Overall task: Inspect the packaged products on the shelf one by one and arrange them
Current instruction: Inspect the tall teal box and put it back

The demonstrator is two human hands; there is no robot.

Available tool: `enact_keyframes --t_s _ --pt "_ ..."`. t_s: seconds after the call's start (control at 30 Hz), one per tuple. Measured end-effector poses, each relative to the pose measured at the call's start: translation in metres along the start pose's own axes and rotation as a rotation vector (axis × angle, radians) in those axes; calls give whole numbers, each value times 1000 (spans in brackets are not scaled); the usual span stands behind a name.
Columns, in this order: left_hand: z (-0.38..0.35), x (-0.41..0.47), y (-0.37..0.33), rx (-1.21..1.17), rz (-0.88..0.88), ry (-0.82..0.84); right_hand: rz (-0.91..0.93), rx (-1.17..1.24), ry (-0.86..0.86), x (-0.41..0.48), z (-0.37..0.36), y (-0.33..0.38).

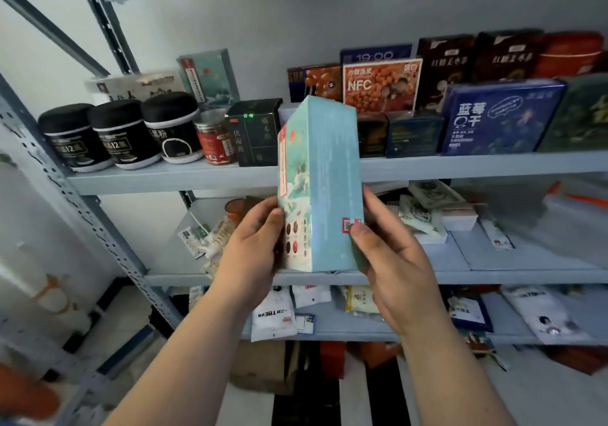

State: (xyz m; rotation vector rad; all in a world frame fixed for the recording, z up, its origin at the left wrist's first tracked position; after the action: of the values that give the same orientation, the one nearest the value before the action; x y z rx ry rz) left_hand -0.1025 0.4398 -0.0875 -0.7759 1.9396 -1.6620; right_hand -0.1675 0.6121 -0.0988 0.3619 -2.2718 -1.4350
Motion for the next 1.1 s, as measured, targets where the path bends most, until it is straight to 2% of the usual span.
enact_keyframes --t_s 0.17,0.3,0.4,0.63,0.83,0.97,1.1 --pt "-13 -6 9 -13 -36 35 76 -93 -30 -5 15 1" --pt "-12 -10 16 -12 -24 252 119 -152 -54 -6 21 0" --pt "-13 -10 21 -17 0 328 110 -174 -33 -8 24 -1" --pt "-19 -12 25 -100 48 264 78 -204 -42 -8 30 -2" --pt "-30 -18 23 -352 327 305 -40 -156 -58 1 37 -15" --pt "-32 -20 20 -455 373 321 -58 -148 -64 7 38 -20" --pt "-27 -20 22 -471 441 302 -152 -104 -17 10 38 -22"
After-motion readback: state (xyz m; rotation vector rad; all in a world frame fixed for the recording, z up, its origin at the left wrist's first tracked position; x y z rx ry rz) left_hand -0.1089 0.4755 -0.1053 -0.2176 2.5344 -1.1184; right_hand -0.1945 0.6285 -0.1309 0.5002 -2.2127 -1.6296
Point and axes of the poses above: each hand's wrist, its own x-axis towards the middle knuckle, its own z-axis out of the back of the hand, y = z × x, the point moved 1 cm from there along x, towards the middle knuckle, and after that the axes turned 8 degrees about -y, right-handed, at the moved point
